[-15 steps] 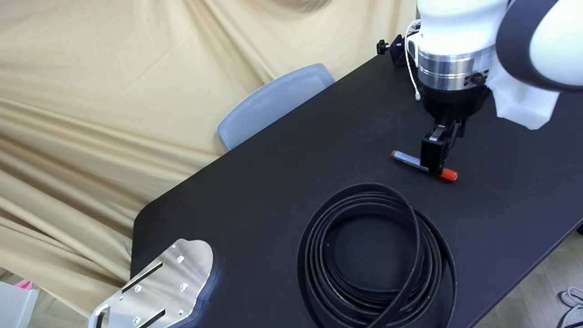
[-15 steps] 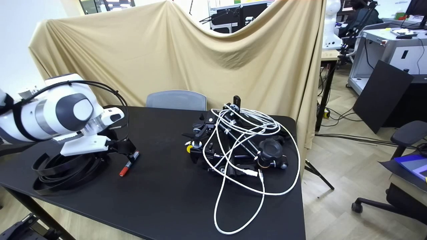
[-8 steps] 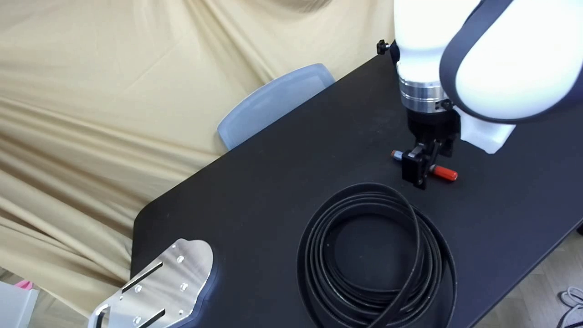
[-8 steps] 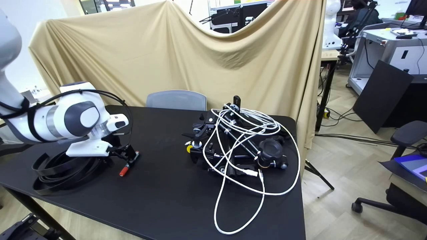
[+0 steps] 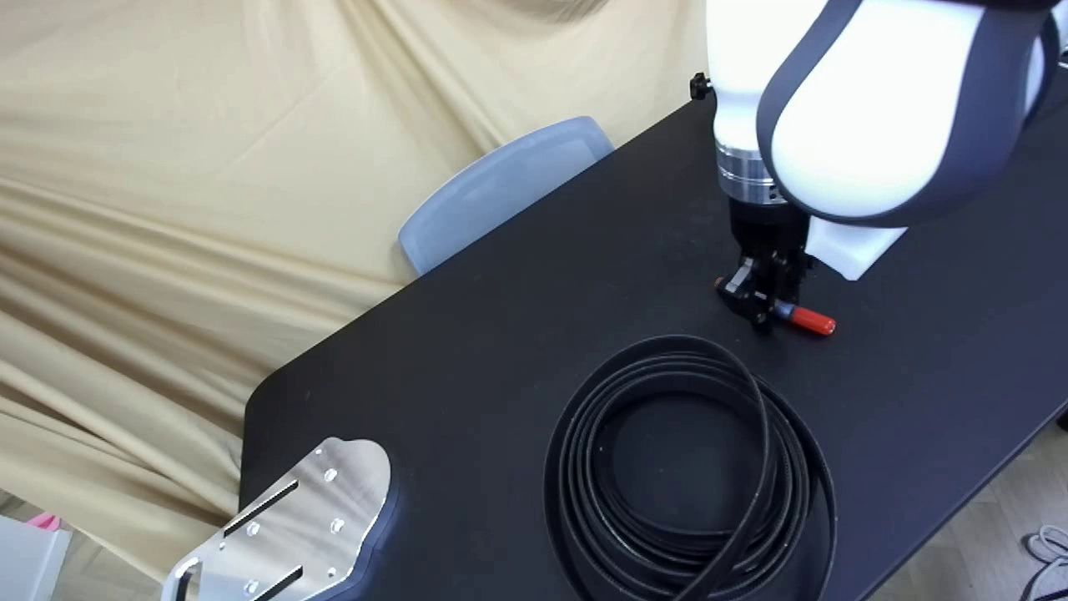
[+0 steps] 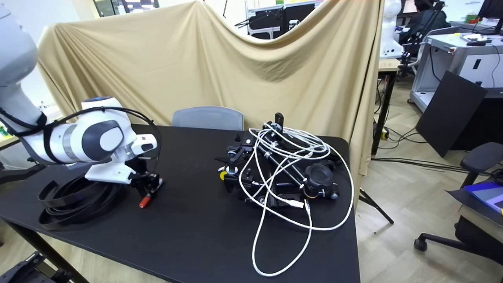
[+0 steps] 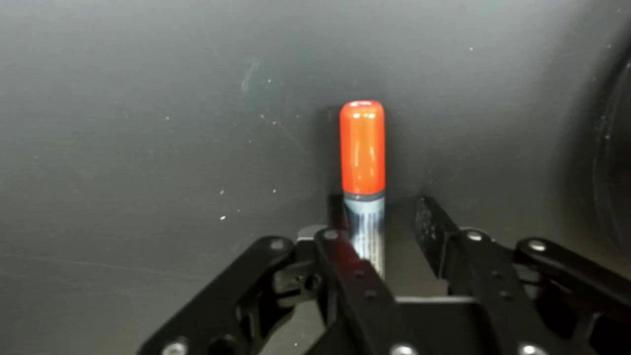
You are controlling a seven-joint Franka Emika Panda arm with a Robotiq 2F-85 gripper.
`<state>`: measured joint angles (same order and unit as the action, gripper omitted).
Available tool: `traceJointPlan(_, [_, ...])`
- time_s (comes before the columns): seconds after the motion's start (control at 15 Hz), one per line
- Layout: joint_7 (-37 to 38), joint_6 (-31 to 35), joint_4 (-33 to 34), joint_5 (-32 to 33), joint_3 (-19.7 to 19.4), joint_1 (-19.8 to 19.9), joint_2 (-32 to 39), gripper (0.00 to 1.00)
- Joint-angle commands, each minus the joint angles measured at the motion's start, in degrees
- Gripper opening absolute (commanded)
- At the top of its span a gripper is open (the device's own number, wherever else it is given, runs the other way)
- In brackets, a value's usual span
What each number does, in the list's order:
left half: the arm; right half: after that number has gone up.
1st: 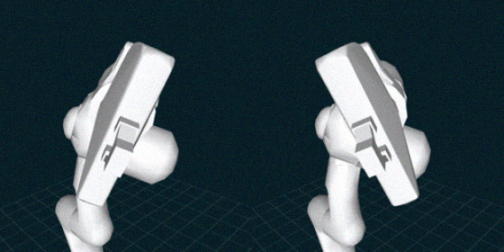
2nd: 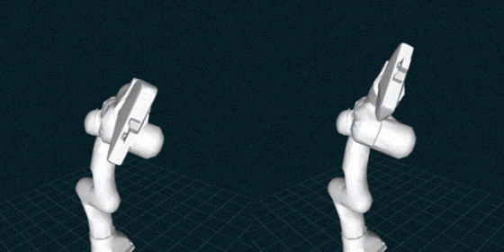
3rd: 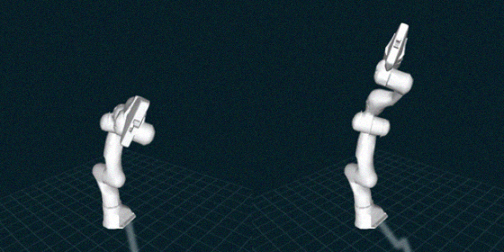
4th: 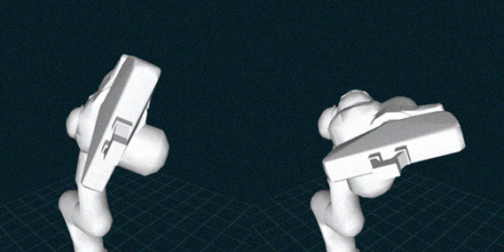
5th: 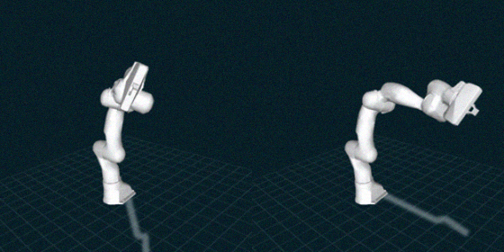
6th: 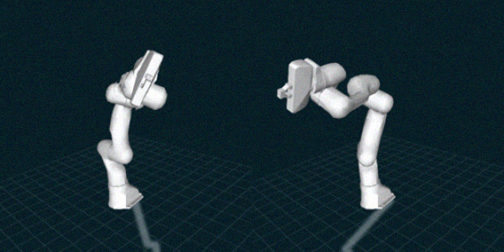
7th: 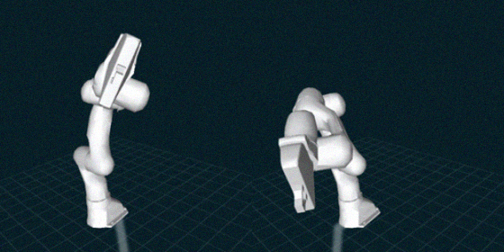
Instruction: Move the marker backwards
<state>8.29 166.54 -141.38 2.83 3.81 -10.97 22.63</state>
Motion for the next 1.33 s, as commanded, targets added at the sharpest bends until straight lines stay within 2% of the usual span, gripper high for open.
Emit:
traceJointPlan(0.0, [1.81,-0.13,0.78,-0.70,-1.21,-1.07,-0.62,0.12])
traceJointPlan(0.13, [1.84,-0.25,0.91,-0.59,-1.66,-1.18,-0.83,0.01])
traceJointPlan(0.2, [1.89,-0.30,0.95,-0.46,-1.93,-1.31,-0.89,0.05])
traceJointPlan(0.67, [0.45,-5.11,4.55,0.03,-2.38,-0.63,-2.31,0.05])
traceJointPlan(0.93, [0.12,-11.52,10.64,0.66,-2.53,-0.04,-1.53,0.05])
traceJointPlan(1.27, [0.29,-18.94,19.82,0.75,-2.56,0.71,3.02,0.05])
